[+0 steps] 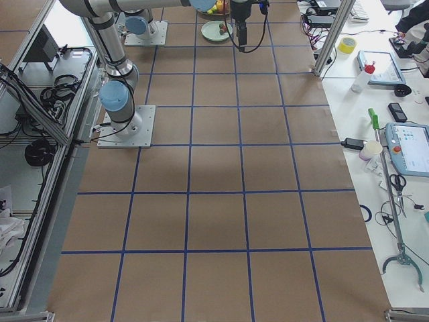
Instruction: Collect all strawberries into plate
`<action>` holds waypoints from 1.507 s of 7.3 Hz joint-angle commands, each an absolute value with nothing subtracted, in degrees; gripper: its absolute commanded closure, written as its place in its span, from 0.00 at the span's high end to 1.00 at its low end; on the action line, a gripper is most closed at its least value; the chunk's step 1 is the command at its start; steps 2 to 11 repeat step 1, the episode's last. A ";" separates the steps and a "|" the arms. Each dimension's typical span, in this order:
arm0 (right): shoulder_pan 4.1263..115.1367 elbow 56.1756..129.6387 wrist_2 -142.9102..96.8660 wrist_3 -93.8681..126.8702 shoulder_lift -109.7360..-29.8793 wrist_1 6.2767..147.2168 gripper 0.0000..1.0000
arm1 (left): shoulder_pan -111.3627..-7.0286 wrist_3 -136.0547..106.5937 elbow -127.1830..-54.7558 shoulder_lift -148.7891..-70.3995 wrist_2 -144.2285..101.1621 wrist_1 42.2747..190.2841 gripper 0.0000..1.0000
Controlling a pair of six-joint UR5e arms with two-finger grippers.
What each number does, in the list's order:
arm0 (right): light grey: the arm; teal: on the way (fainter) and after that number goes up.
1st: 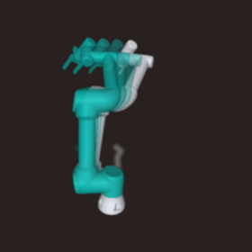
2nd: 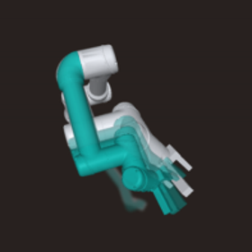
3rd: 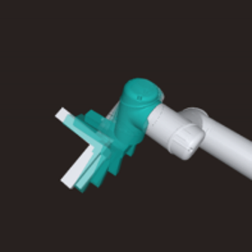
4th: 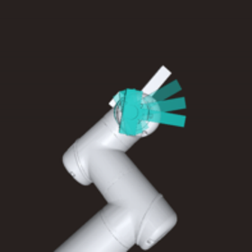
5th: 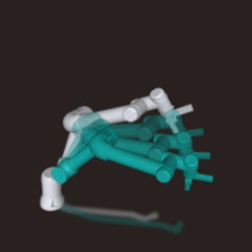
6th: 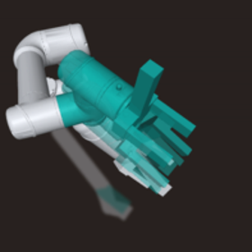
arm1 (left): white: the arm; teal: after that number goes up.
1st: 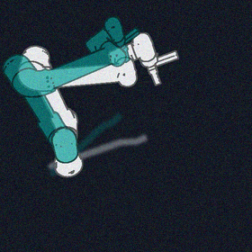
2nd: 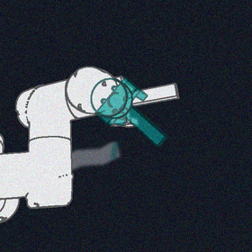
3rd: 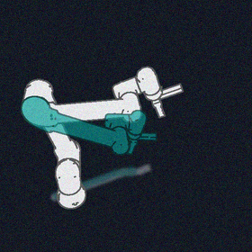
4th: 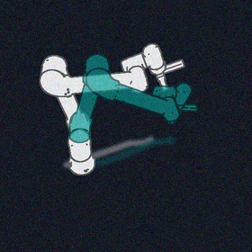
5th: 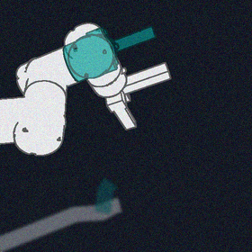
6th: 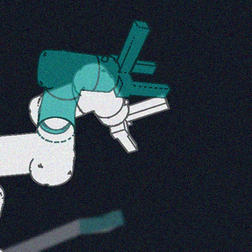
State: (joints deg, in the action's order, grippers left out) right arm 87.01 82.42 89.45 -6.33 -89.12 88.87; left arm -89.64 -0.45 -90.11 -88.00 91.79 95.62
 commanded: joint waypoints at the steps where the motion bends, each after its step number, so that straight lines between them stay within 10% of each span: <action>1: 87.01 82.88 89.47 -6.33 -89.12 89.64 1.00 | -89.65 -0.44 -90.09 -88.07 91.76 95.62 1.00; 11: 87.01 82.88 89.47 -6.33 -89.12 89.64 1.00 | -89.65 -0.44 -90.09 -88.07 91.76 95.62 1.00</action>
